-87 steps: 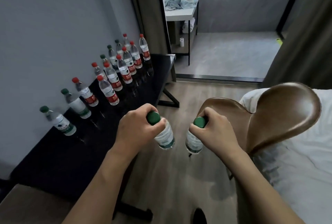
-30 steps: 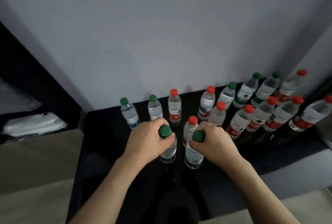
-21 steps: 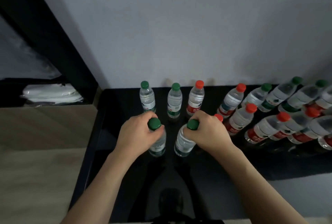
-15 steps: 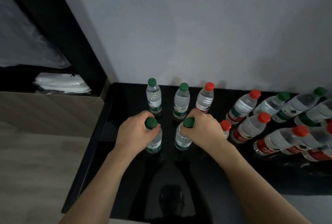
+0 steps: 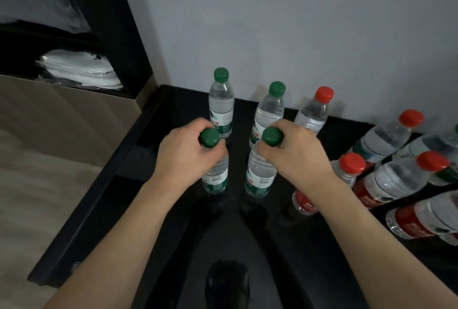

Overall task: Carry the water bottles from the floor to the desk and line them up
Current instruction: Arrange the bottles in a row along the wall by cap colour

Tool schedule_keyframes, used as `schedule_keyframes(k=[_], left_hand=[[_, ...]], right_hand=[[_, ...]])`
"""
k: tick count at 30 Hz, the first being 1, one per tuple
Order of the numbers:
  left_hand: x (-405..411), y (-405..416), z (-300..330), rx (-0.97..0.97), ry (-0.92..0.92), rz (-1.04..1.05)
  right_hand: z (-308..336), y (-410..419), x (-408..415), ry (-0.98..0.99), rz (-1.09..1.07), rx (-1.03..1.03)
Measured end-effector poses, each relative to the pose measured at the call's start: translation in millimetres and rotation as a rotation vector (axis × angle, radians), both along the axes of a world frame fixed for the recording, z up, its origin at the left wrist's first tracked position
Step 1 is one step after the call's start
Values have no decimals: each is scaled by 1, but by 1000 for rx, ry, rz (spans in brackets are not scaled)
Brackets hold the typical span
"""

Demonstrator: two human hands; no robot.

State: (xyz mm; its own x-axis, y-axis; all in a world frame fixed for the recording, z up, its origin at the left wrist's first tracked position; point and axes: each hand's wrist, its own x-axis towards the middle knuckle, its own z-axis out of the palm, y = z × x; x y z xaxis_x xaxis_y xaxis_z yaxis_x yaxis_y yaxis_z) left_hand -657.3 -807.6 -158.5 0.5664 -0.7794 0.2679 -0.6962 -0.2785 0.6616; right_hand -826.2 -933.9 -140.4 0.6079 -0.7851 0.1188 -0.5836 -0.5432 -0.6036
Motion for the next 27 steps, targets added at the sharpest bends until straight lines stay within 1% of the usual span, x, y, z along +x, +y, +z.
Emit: schedule_keyframes(k=[6,12,17,20,24,26,27], left_hand=[[-2,-4,-29,-236,43,-41],[0,-8,-47,-358,65,-42],[-7,-4,-53,-381,79,-6],[-14,-2,-52,-362,115,-9],[-19,0,-43,-272,83,27],[-20,-1,-38,-221,60,62],[-22,0,-38,-213,80,57]], right_hand=[[-27,-3,3,-133,1,-87],[-46,0,3,-270,-29,-90],[-53,10,3,-338,-22,-12],[-55,11,4,-322,-17,25],[-52,11,2,-227,-58,-17],[-48,12,1,-224,-60,-11],[-47,14,1,-244,-44,24]])
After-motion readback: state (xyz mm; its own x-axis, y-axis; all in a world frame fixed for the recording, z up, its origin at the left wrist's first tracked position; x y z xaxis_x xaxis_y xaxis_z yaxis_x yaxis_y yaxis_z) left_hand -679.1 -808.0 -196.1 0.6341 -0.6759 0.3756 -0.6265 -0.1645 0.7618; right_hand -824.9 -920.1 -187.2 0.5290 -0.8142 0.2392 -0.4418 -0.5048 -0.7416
